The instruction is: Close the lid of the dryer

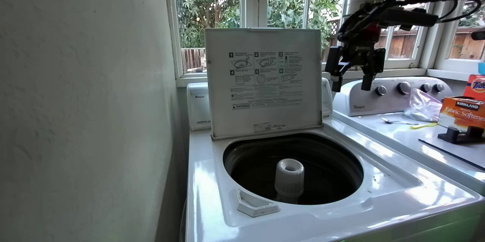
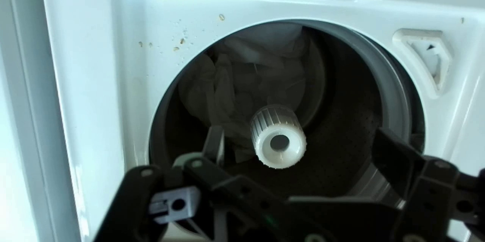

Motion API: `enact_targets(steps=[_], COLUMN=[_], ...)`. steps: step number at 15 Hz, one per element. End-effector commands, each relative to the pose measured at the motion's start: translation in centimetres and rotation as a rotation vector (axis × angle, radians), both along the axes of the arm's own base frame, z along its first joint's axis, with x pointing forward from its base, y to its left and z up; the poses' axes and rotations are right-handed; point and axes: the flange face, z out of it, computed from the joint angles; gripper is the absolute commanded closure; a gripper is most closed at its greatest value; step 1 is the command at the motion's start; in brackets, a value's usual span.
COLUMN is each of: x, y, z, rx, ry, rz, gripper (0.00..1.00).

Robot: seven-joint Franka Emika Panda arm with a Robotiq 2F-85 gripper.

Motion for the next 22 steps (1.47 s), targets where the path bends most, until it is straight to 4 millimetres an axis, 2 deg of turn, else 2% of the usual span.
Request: enact_targets(steps=[1,5,7,17,22], x=[5.0,11.0,13.4,22.8,27.1], y=[0.2,-1.2,-2.0,-7.4,-8.8], z=[1.4,4.8,6.7,15.9,18.3], rx=[0.050,0.095,0.123,0.282,0.413], ry=[0.036,0.002,-0.008,-0.066,-0.127], rz=[-0.186,-0.398,-0.501,-1.018,-1.254], gripper=[0.00,0.00,0.00,0.00,0.00])
